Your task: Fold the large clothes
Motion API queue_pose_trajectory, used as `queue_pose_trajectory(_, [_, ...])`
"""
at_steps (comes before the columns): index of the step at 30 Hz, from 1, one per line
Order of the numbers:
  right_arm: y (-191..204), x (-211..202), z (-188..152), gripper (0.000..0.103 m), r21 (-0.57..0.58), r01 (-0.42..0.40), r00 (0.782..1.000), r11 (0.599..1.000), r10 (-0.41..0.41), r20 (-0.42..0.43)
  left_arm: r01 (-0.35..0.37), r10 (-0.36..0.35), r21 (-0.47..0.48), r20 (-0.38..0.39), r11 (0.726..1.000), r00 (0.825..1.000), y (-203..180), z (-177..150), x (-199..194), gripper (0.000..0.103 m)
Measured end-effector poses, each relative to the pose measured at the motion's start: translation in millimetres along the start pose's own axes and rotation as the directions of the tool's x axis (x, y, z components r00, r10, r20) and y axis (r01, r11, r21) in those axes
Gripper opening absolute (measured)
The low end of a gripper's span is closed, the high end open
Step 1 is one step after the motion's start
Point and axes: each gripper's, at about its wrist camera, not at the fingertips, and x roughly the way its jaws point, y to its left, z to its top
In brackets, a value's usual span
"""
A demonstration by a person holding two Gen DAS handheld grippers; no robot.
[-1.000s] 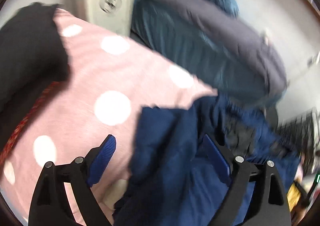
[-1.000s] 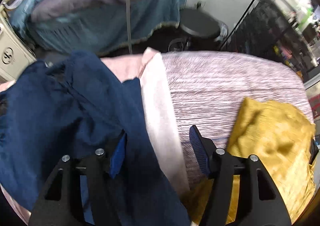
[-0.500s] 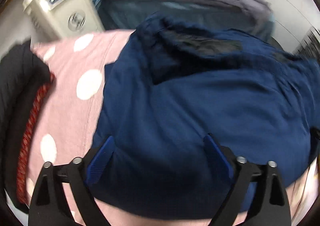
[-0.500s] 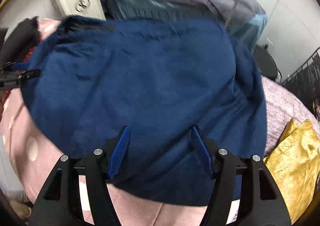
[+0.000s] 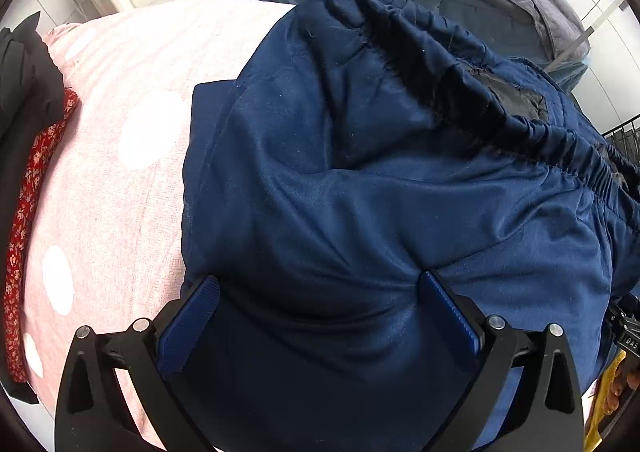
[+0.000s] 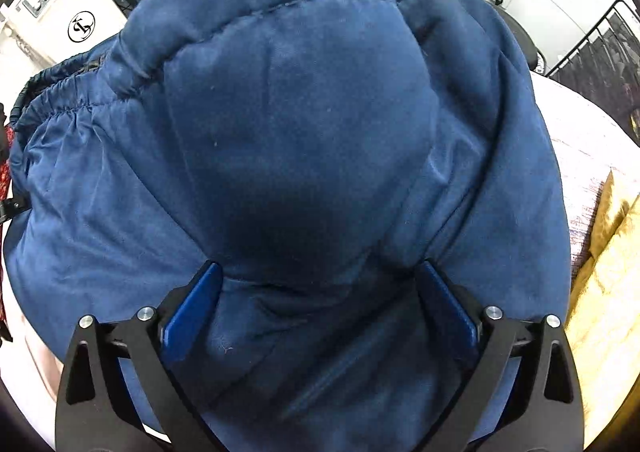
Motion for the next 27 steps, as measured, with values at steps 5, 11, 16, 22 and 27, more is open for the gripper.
queue_pose_trajectory(5, [0,-4,-10,0.097,0.010,0.003,1.000,1.000,-0.003,-0.006,-0.010,0.010,-0.001,-0.001,1.000,1.000,0,9,-3,0.098])
queue_pose_trajectory(11, [-5,-15,15,0.097,0.024,0.026,0.999,0.999,-0.025,-0.030,-0.014,0.014,0.010,0.015,1.000,1.000,-2,7,-18,0.097])
queue_pose_trajectory(16, [-1,-17,26,0.097,0.024,0.039,0.999,0.999,-0.039,-0.032,0.006,-0.006,0.006,0.058,1.000,0.998,-1,1,-45,0.097])
queue_pose_trajectory(22, [0,-48,9,0.097,0.045,0.012,1.000,0.999,-0.014,0.026,0.134,-0.120,-0.113,0.120,0.985,0.985,33,-26,-86,0.097])
queue_pose_trajectory(27, [-37,-76,-37,0.097,0.223,-0.131,0.989,0.966,0.112,0.093,0.157,-0.134,-0.237,0.109,0.959,0.985,79,-70,-97,0.097])
